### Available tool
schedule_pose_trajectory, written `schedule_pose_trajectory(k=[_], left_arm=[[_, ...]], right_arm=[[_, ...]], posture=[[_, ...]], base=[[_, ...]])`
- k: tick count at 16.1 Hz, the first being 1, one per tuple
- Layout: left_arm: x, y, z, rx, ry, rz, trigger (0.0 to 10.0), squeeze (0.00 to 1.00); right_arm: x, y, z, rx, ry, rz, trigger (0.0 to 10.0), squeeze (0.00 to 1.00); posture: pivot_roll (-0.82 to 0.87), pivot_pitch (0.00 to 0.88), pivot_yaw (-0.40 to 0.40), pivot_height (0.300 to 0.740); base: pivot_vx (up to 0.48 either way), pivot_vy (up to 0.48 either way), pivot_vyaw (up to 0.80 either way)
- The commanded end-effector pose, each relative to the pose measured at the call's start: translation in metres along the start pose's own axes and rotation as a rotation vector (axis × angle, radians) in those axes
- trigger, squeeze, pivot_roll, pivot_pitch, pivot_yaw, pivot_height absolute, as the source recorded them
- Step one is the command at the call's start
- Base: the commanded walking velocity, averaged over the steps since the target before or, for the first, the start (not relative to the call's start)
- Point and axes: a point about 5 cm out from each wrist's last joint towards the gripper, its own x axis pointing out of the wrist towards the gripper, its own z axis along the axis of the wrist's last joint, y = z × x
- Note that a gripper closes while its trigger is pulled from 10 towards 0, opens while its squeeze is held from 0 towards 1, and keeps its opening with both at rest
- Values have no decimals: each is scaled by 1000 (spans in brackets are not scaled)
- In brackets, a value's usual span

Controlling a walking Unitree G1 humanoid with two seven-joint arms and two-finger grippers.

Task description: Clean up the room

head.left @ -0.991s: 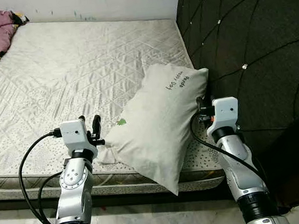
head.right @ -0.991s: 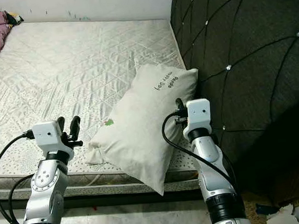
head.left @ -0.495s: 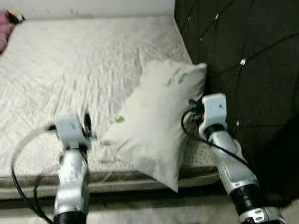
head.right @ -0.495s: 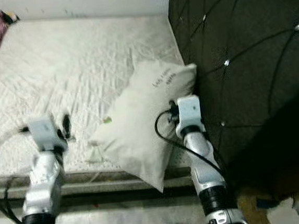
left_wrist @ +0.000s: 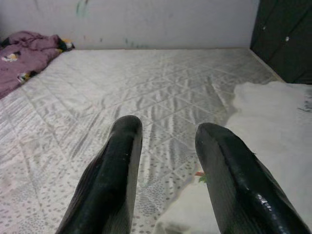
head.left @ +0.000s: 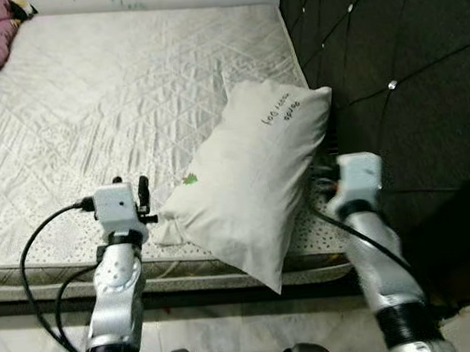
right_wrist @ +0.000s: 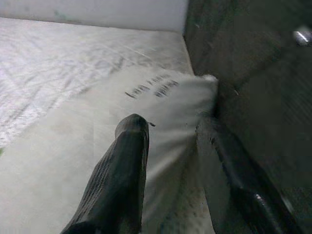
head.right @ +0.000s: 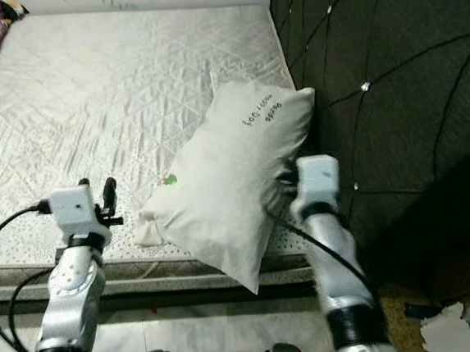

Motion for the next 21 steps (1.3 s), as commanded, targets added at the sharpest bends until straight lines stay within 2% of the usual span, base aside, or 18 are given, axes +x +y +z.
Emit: schedule_pose_trajectory(k=[1, 7, 13, 19, 21], left_arm=[[-4, 4, -1, -21, 1, 3, 10000, 1000], [-2, -2, 0, -64, 12, 7, 10000, 1000], [-2, -3, -3, -71, 35, 16, 10000, 1000], [4, -8, -3, -68, 57, 13, 10000, 1000], [8, -11, 0, -60, 54, 9, 10000, 1000]], right_arm=[[-4, -4, -2, 31, 6, -25, 10000, 1000], [-4, 9, -1, 50, -1, 0, 10000, 1000], [-3, 6, 1, 59, -9, -8, 10000, 1000], [-2, 3, -1, 81, -2, -68, 10000, 1000], [-2, 3, 0, 86, -5, -67, 10000, 1000]], posture=[[6, 173, 11, 740], [10, 186, 3, 740], [5, 186, -6, 740], [3, 181, 26, 740], [1, 188, 30, 740]], base=[[0, 0, 0], [0, 0, 0], [0, 0, 0], [0, 0, 0], [0, 0, -800]])
